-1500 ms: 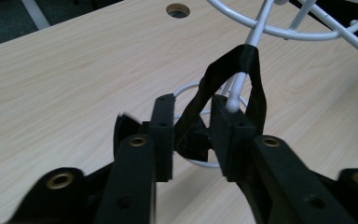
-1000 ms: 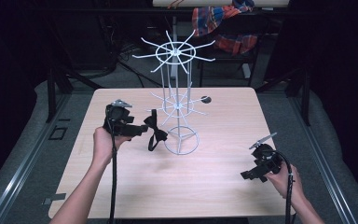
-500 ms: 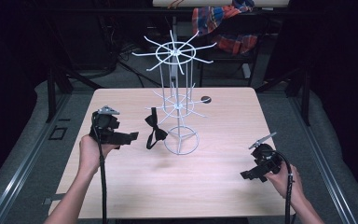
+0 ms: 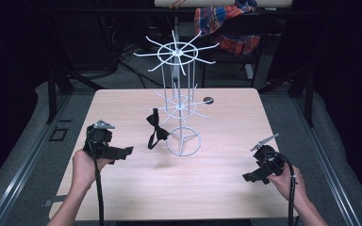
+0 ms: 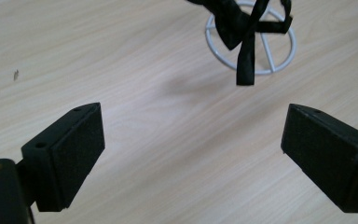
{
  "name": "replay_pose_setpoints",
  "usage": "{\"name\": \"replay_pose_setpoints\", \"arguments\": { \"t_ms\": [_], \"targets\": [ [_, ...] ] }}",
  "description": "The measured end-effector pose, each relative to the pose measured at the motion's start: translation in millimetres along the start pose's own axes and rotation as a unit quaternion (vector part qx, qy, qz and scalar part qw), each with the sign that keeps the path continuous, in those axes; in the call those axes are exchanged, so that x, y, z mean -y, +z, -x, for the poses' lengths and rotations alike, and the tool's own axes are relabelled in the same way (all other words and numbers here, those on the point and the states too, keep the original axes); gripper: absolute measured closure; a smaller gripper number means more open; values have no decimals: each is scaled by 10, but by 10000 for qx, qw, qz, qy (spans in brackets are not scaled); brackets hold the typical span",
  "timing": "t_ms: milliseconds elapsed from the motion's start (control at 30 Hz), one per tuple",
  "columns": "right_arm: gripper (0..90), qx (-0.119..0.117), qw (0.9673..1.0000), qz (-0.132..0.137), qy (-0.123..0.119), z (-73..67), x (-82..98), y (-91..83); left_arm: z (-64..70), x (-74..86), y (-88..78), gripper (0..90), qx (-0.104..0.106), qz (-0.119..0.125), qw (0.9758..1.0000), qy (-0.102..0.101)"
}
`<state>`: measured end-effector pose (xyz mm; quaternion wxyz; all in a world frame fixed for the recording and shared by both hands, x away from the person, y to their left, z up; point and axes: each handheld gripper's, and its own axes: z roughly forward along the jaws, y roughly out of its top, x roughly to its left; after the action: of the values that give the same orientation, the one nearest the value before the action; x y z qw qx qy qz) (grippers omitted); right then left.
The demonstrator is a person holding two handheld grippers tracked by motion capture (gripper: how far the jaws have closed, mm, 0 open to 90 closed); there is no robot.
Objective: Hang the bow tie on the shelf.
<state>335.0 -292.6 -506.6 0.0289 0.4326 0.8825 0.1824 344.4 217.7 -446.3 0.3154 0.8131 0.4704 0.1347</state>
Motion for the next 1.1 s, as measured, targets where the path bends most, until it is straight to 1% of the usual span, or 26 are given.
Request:
{"name": "replay_pose_setpoints", "arguments": {
  "t_ms": [33, 100, 333, 367, 400, 433, 467, 533, 567, 600, 700, 733, 767, 833, 867, 900, 933, 967, 1033, 1067, 1100],
  "targets": [
    [134, -8, 10000, 24, 21, -4, 0, 5, 2, 29, 4, 53, -17, -23, 10000, -5],
    [135, 17, 10000, -18, -18, -3, -2, -1, 3, 87, 9, 44, -25, -116, 9999, -11],
    [134, -7, 10000, 18, -12, -16, -5, -1, 6, 236, 11, 29, -77, -270, 9996, -80],
    [134, 128, 9999, -29, -61, -16, -8, -15, 3, 254, 10, 27, -85, -296, 9995, -80],
    [134, 151, 9999, -25, -75, -18, -8, -16, 2, 269, 12, 25, -85, -313, 9994, -100],
    [134, 149, 9999, -25, -76, -20, -8, -16, 2, 289, 15, 24, -87, -333, 9993, -115],
    [134, 86, 10000, 7, -36, -25, -6, -8, -1, 315, 24, 19, -84, -374, 9992, -130],
    [134, 125, 9999, -45, -93, -22, -7, -8, -3, 354, 40, 2, -52, -434, 9989, -173],
    [134, 26, 10000, 17, -55, -24, -3, 9, -4, 378, 53, 1, -51, -460, 9988, -175],
    [134, 152, 9998, -40, -87, -22, -5, -3, -14, 406, 69, 1, -21, -502, 9985, -218],
    [134, 138, 9998, -48, -101, -15, -6, 2, -50, 468, 115, 0, 38, -495, 9981, -354],
    [134, 48, 10000, -22, -80, -16, -6, 11, -68, 498, 149, 0, 89, -521, 9978, -410],
    [134, -63, 10000, -19, -65, -19, -6, 22, -77, 511, 168, 0, 115, -587, 9973, -425],
    [134, 14, 10000, -21, -97, -19, -7, 28, -97, 539, 205, 0, 102, -684, 9968, -403],
    [135, 6, 10000, -48, -85, -22, -9, 28, -106, 552, 217, 0, 100, -702, 9966, -427],
    [134, 65, 9999, -65, -91, -24, -10, 25, -121, 565, 226, 0, 106, -740, 9963, -428],
    [134, -39, 9999, -68, -95, -19, -8, 35, -124, 572, 232, 0, 98, -741, 9962, -455],
    [134, -25, 9999, -80, -107, -18, -7, 34, -134, 580, 238, 0, 111, -753, 9959, -481],
    [135, 76, 9999, -78, -92, -20, -7, 26, -151, 593, 252, 0, 94, -768, 9957, -516],
    [134, -16, 10000, -51, -72, -17, -4, 36, -158, 597, 256, 0, 106, -768, 9956, -535],
    [135, -26, 10000, -33, -48, -16, -2, 41, -162, 599, 259, 0, 107, -767, 9955, -555]
  ]
}}
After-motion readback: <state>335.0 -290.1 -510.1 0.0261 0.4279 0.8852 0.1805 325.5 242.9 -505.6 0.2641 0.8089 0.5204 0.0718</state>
